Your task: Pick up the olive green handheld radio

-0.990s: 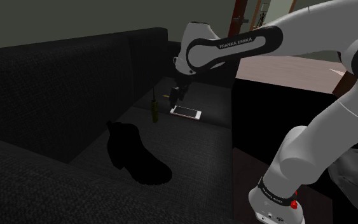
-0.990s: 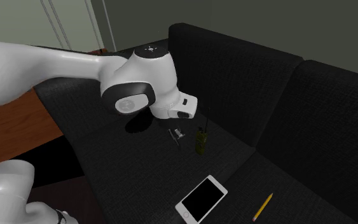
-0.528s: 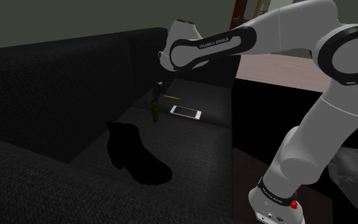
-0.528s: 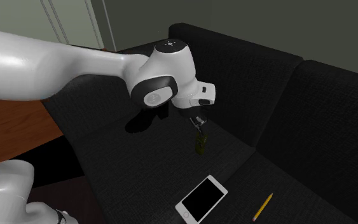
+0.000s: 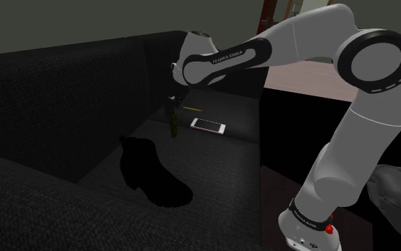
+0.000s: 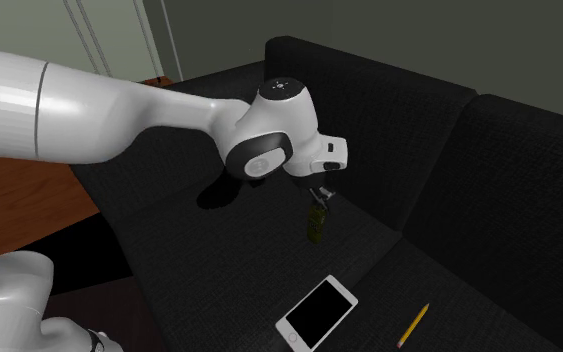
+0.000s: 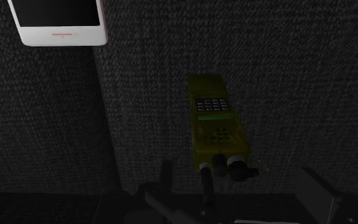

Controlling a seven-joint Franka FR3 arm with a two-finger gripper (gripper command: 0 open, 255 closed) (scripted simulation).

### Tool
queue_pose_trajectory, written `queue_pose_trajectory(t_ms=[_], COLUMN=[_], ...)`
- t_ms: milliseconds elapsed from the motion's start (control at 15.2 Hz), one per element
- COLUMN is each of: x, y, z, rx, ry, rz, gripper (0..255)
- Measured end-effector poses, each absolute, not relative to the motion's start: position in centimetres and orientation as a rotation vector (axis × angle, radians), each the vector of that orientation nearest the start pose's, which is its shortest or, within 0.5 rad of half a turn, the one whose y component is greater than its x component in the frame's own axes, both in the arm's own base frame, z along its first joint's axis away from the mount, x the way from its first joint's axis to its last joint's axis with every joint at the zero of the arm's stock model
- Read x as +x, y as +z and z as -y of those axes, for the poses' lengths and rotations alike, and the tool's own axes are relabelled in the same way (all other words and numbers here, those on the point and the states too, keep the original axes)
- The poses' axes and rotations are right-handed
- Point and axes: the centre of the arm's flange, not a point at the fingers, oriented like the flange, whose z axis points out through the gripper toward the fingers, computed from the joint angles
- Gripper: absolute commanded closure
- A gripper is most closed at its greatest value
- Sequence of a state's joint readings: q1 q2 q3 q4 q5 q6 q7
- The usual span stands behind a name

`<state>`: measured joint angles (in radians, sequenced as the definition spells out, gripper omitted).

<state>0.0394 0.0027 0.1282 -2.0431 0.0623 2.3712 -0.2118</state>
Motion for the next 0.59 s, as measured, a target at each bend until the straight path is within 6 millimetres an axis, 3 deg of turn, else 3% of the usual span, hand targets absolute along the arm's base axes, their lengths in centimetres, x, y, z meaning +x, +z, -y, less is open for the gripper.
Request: queue_pose_trajectory(t_ms=[132,198,594], x=[57.25,57.23,57.23], y=[46.24,46.08,46.00], z=[-9.79,-9.78,-9.67], rx=[-3.013,-3.013,-3.013], ry=[-0.503,-0.503,-0.507], rz=[0.520,0.520,0.519], gripper=[0,255,255])
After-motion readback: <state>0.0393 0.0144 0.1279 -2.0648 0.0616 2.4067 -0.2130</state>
